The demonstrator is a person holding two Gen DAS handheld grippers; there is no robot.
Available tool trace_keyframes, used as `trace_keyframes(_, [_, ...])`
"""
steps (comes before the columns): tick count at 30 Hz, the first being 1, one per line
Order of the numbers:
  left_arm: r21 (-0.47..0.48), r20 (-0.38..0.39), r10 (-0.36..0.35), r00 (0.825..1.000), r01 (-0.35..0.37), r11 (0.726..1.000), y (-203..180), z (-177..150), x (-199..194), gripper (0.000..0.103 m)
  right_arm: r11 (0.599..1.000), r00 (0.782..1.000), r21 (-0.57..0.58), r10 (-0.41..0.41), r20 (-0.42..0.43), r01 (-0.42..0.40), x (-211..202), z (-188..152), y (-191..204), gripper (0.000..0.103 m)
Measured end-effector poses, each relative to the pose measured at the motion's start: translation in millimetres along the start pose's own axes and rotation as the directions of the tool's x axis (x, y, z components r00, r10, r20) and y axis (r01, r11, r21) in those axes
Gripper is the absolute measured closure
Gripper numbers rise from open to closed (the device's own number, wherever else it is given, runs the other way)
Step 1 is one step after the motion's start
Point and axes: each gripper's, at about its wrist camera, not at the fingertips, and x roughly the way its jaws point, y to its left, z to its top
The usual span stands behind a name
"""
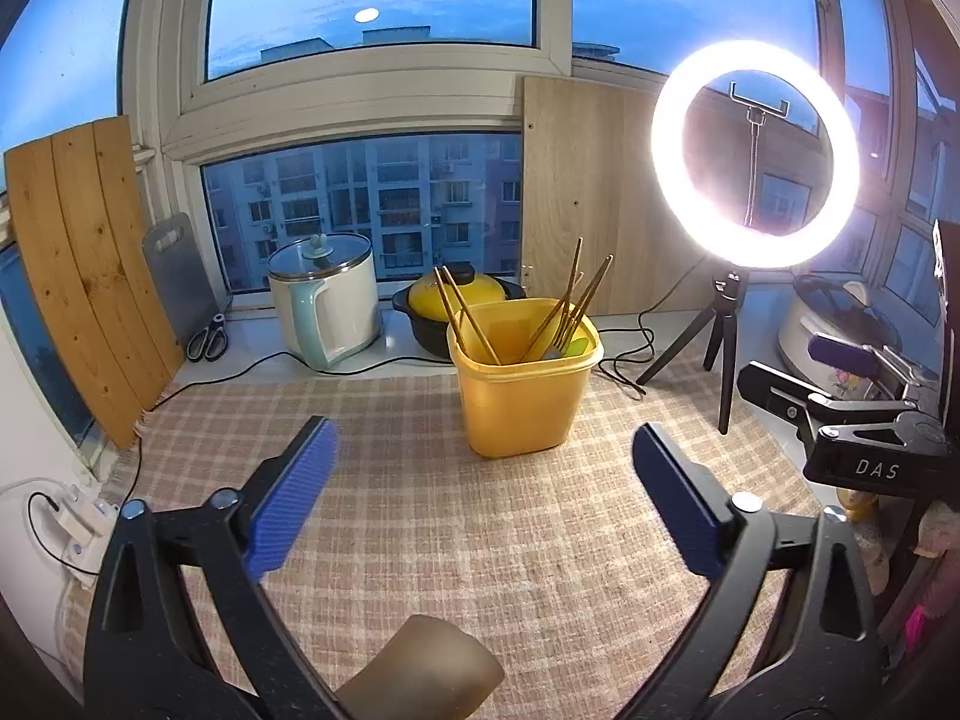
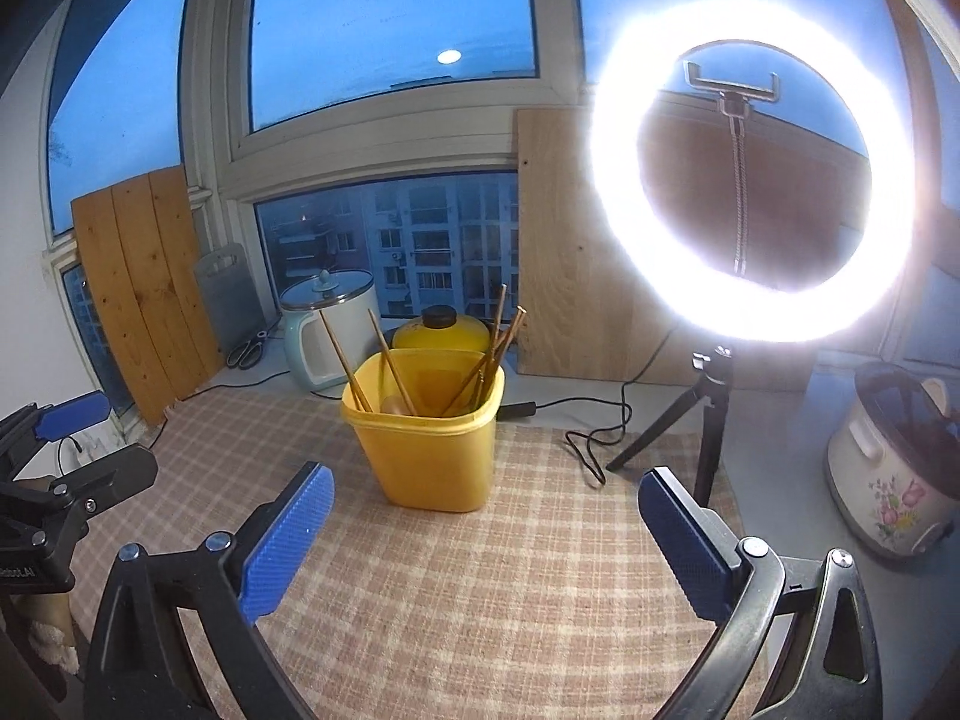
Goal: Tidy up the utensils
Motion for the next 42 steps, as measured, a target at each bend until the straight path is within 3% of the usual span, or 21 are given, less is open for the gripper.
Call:
trace_keyframes(10, [-0.019,0.014,0.017,1.000,-0.017,1.000,-1,-1,-4,0.001,0.996,1.000,0.083,-0.019,-0.020,0.020,-2,-19,-20,0.000])
trace_keyframes(42, [-0.035,-0.007,0.022,1.000,-0.022,0.999,-1,-3,0,0.001,0.991,0.998,0.132,-0.022,-0.053,0.029,2,-28,-30,0.000])
